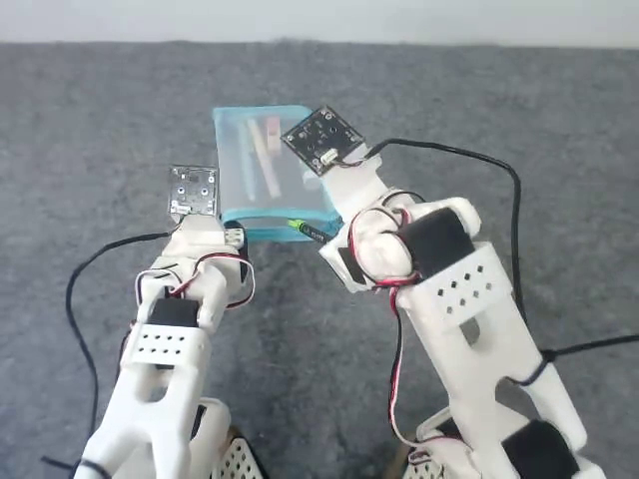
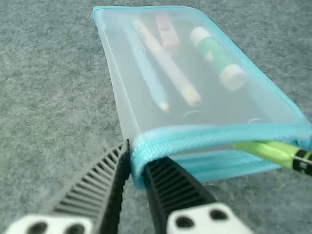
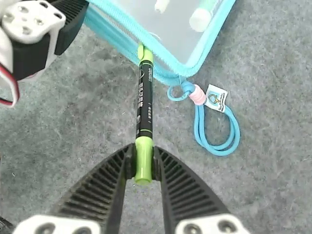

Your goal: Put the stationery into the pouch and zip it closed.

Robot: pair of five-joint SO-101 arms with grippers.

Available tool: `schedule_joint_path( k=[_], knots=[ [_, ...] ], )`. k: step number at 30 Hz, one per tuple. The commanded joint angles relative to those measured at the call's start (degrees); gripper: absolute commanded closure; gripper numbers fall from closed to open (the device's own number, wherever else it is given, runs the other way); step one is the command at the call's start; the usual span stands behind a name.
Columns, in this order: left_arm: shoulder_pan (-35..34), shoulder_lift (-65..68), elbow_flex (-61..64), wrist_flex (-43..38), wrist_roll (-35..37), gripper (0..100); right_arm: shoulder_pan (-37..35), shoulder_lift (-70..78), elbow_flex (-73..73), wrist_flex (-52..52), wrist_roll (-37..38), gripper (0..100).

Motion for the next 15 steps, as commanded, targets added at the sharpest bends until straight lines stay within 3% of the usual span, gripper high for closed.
schedule_joint_path(
  k=[1,8,15],
  knots=[
    [0.6,-0.3,-0.8,-2.4,-1.0,99,-0.2,0.6,0.5,-3.1,-2.6,99.2],
    [0.6,-0.2,-0.8,-2.3,-1.1,99,5.0,5.8,10.5,-18.9,-8.4,99.2],
    [0.7,-0.2,-0.8,-2.4,-1.1,99,6.0,10.6,12.9,-25.8,-16.3,99.2]
  ],
)
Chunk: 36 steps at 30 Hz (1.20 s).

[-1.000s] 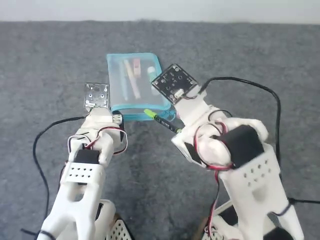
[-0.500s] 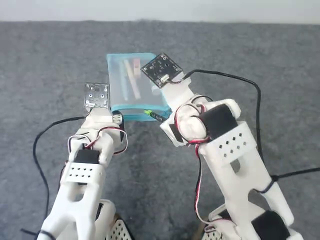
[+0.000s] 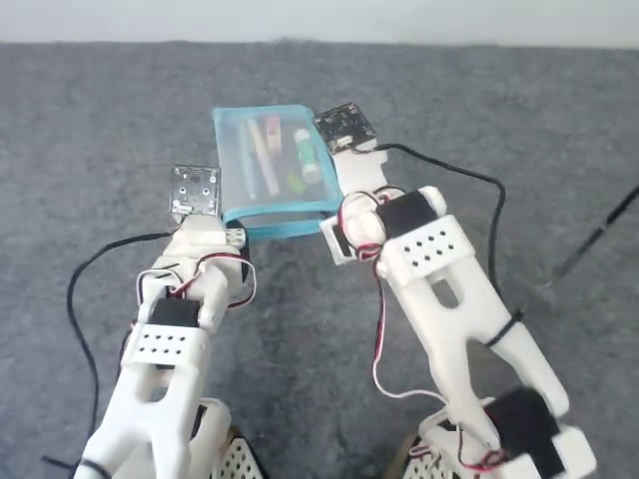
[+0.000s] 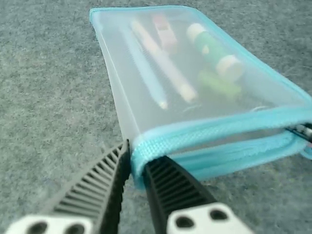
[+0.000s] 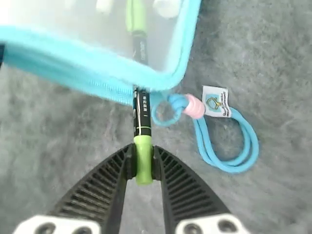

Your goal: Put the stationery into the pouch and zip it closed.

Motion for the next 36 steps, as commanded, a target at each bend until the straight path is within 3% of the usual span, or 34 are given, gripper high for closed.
schedule_joint_path(
  k=[1,7,13,17,24,28,32,36],
  knots=[
    [0.4,-0.2,-0.8,-2.4,-1.1,99,1.1,0.7,-0.4,-4.2,-4.2,99.2],
    [1.5,-0.2,-0.8,-2.4,-1.3,99,-1.3,4.2,-1.0,-10.7,-7.0,96.9],
    [6.2,-0.5,-0.3,-2.2,-4.8,99,-6.0,5.3,-1.0,-16.1,-7.2,76.0],
    [7.1,-0.7,0.6,-2.4,-6.5,99,-5.9,5.3,-0.9,-19.7,-2.4,69.4],
    [6.5,-1.4,0.0,-0.8,-8.4,99,-3.0,1.2,-0.2,-12.9,6.0,69.0],
    [1.7,-8.2,-1.3,3.4,-6.1,99,2.8,-8.2,5.1,-10.5,10.5,69.1],
    [-3.2,-17.5,0.7,5.6,-2.0,99,5.3,-17.2,18.7,-16.8,13.8,69.1],
    [-1.1,-25.0,4.8,7.3,-2.1,99,5.2,-20.5,29.9,-24.3,18.1,69.2]
  ],
)
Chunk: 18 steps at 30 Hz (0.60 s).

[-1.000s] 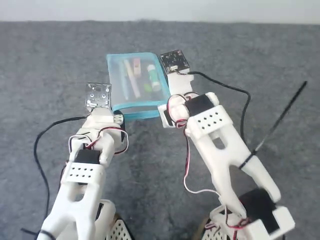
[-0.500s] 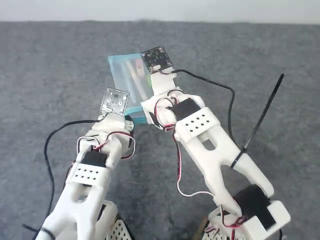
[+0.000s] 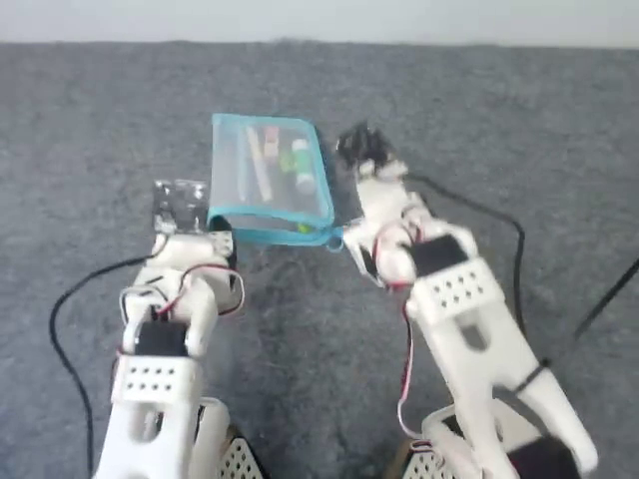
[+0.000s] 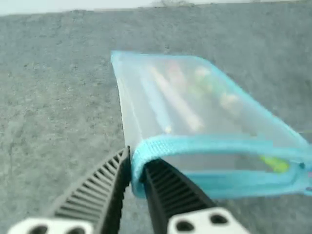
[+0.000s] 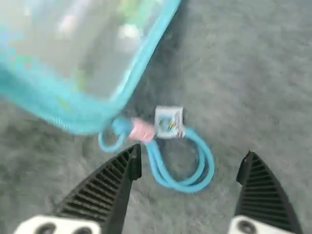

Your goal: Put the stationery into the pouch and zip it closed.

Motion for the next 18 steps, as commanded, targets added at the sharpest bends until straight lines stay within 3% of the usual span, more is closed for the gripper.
schedule_joint_path(
  k=[1,13,18],
  knots=[
    [1.5,-9.9,2.1,1.5,1.1,99,0.8,-3.8,5.8,-5.5,4.0,69.2],
    [3.1,-13.5,3.3,3.9,1.1,99,-8.7,0.2,6.8,-6.2,4.1,69.2],
    [3.2,-13.5,3.3,4.0,1.1,99,-9.3,1.0,6.9,-11.2,4.1,69.2]
  ],
)
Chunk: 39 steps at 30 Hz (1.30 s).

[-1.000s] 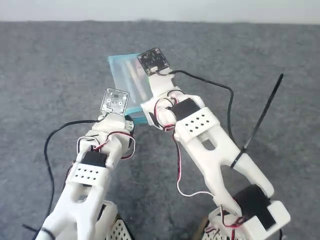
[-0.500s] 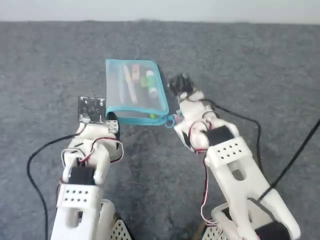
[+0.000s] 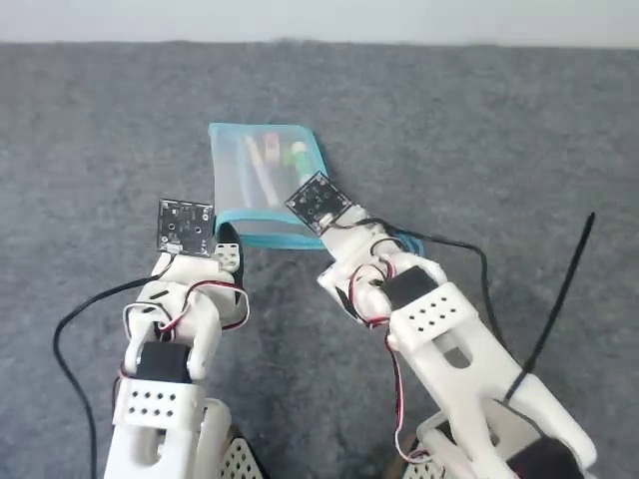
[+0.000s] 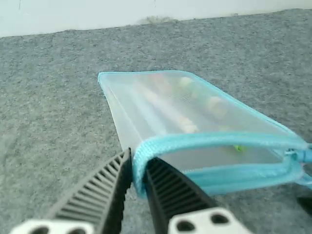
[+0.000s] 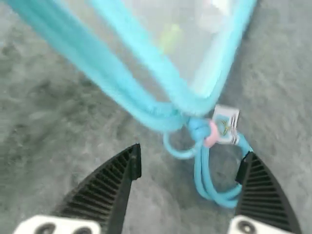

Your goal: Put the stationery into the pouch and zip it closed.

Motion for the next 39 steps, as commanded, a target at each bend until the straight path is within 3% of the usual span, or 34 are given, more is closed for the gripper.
schedule_joint_path(
  k=[1,10,14,17,24,27,30,35,39],
  knots=[
    [0.6,-2.5,-0.4,-0.3,1.1,99,-0.4,1.3,-0.4,-4.2,0.8,69.2],
    [0.6,-2.5,-0.4,-0.2,1.1,99,2.4,16.4,-6.2,-10.7,0.9,71.8],
    [0.6,-2.5,-0.3,-0.3,1.1,99,6.4,18.2,-9.2,-10.5,-0.1,87.5],
    [0.6,-2.5,-0.3,-0.4,1.1,99,8.9,15.3,-10.9,-4.4,-4.2,99.8],
    [0.6,-2.5,-0.3,-0.4,1.1,99,10.0,1.1,-22.2,27.4,-4.7,95.9],
    [0.6,-2.5,-0.3,-0.4,1.1,99,9.6,0.8,-26.8,37.1,0.2,95.3],
    [0.6,-2.5,-0.3,-0.4,1.1,99,9.6,3.1,-28.4,40.0,1.0,91.4],
    [0.6,-2.5,-0.3,-0.2,1.1,99,9.4,7.4,-28.4,38.0,0.8,74.1],
    [0.6,-2.5,-0.3,-0.2,1.1,99,6.2,10.2,-26.8,36.6,0.8,71.7]
  ],
)
